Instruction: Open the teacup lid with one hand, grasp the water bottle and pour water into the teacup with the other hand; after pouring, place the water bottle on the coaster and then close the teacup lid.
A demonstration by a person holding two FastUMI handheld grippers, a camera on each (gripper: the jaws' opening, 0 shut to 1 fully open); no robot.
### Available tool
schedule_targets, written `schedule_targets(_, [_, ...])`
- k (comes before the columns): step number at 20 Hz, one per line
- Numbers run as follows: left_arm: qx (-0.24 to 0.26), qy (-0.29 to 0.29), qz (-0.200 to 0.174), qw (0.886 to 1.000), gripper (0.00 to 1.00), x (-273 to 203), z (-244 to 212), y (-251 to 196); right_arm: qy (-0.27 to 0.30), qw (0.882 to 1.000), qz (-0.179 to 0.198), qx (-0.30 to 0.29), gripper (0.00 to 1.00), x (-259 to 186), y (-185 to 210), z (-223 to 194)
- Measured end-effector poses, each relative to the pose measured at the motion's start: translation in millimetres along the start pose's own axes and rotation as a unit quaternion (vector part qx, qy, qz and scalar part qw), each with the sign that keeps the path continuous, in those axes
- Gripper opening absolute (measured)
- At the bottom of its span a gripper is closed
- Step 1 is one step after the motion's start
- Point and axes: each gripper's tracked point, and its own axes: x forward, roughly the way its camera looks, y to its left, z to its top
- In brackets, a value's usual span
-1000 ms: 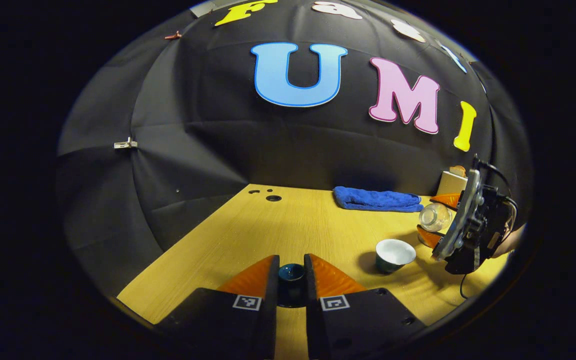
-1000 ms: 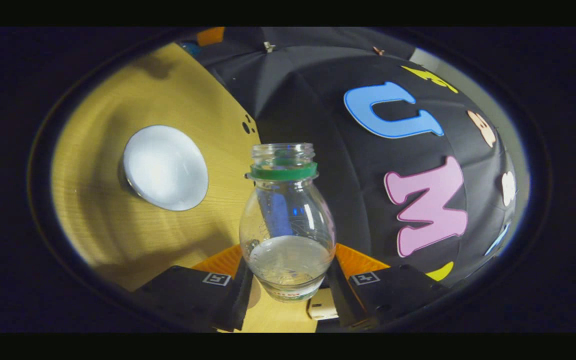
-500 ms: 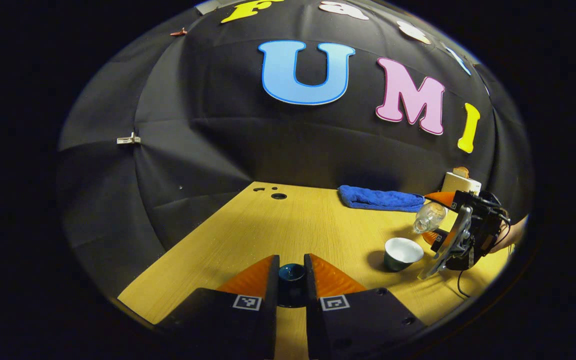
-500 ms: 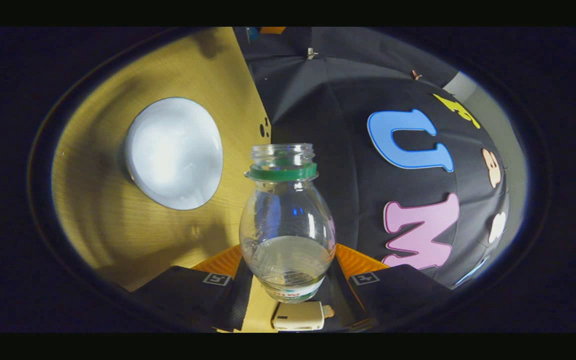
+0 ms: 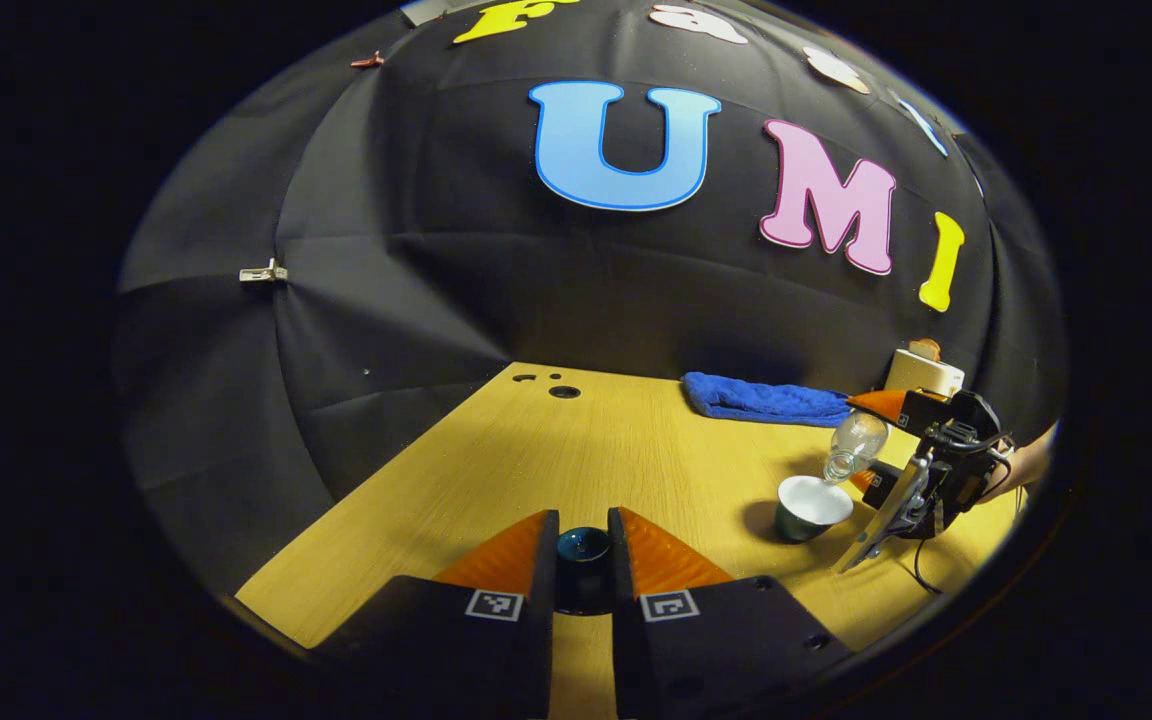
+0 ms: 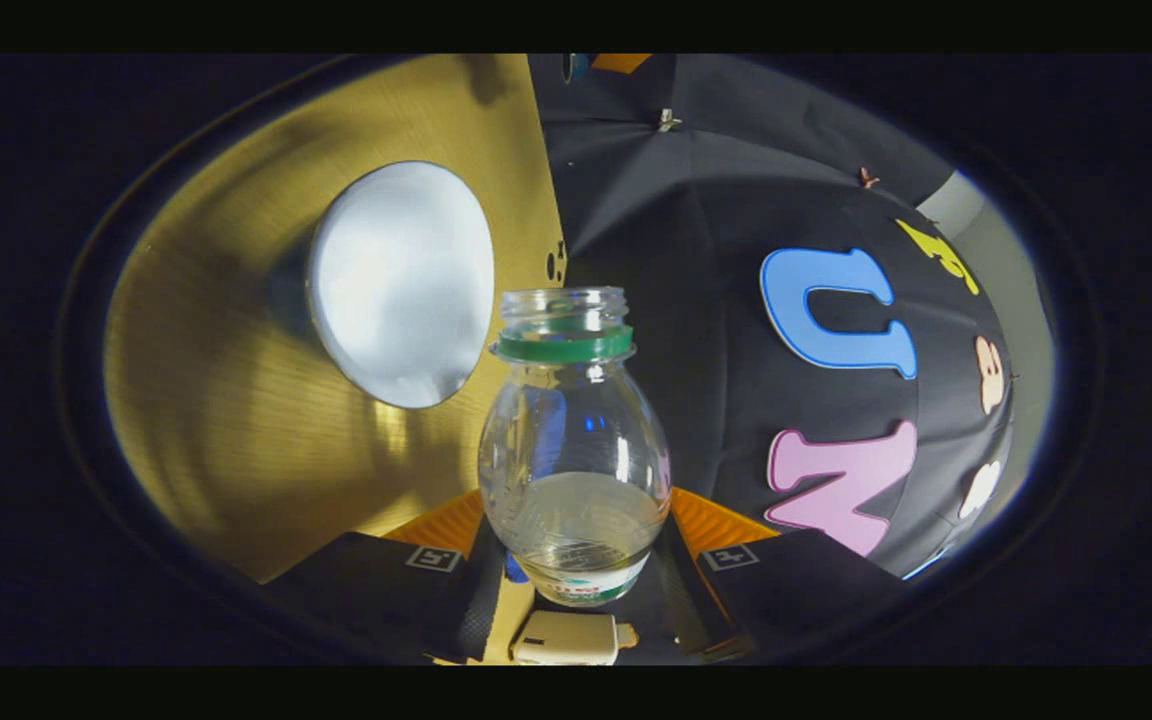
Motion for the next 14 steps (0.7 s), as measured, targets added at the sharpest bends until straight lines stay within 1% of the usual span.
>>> schedule_targets(1, [0.000, 0.000, -0.001, 1.000, 0.28, 0.1, 0.8, -0.5, -0.003, 1.000, -0.001, -0.007, 0.67, 1.6, 0.3, 1.1])
schedule_targets(2, [0.001, 0.001, -0.002, 1.000, 0.28, -0.1, -0.2, -1.1, -0.005, 1.000, -0.003, -0.013, 0.71, 2.0, 0.2, 1.5])
schedule_targets(6, [0.002, 0.000, -0.006, 1.000, 0.28, 0.5, 0.6, -3.0, -0.011, 1.000, -0.001, -0.028, 0.71, 6.3, -0.4, 0.6])
schedule_targets(8, [-0.012, 0.001, -0.010, 1.000, 0.28, 1.6, -0.8, -4.3, -0.021, 0.999, -0.001, -0.043, 0.71, 7.8, -0.9, 3.3])
schedule_targets(10, [-0.014, -0.003, -0.007, 1.000, 0.24, 3.0, 1.0, -4.4, -0.027, 0.998, 0.002, -0.052, 0.71, 8.8, 1.9, 2.1])
schedule_targets(11, [-0.013, -0.004, -0.004, 1.000, 0.28, 2.9, 1.3, -3.6, -0.030, 0.998, 0.002, -0.056, 0.71, 8.7, 1.2, 3.2])
schedule_targets(14, [-0.016, -0.003, -0.001, 1.000, 0.28, 1.8, 0.7, -1.1, -0.035, 0.997, 0.003, -0.062, 0.71, 9.7, 1.5, 2.8])
